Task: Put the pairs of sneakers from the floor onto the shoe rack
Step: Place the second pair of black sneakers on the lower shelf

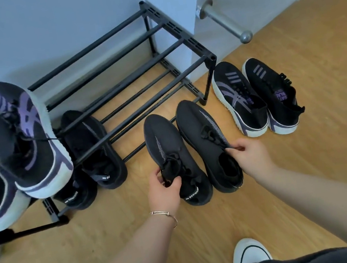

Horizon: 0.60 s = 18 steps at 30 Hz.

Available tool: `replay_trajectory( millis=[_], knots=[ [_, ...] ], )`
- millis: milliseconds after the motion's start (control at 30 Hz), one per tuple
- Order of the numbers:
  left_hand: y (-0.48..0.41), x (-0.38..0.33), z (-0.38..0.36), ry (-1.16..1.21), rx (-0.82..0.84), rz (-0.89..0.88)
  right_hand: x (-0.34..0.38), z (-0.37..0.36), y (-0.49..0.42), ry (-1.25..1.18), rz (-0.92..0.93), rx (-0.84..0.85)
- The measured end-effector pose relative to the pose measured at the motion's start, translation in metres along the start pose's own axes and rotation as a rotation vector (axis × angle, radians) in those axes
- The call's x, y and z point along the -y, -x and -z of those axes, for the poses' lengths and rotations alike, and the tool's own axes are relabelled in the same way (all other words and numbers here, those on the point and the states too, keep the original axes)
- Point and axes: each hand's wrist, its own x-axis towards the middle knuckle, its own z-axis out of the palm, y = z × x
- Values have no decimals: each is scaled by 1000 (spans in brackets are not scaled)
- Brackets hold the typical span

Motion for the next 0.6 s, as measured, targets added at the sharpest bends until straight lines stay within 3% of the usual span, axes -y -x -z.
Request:
replay_trajectory(
  millis=[300, 600],
  knots=[
    [-48, -42, 56, 24, -159, -63, 86, -51, -40, 16, 159, 41],
    [-106, -79, 50, 2, -242, -21, 134, -77, -110, 127, 278, 27]
  ],
)
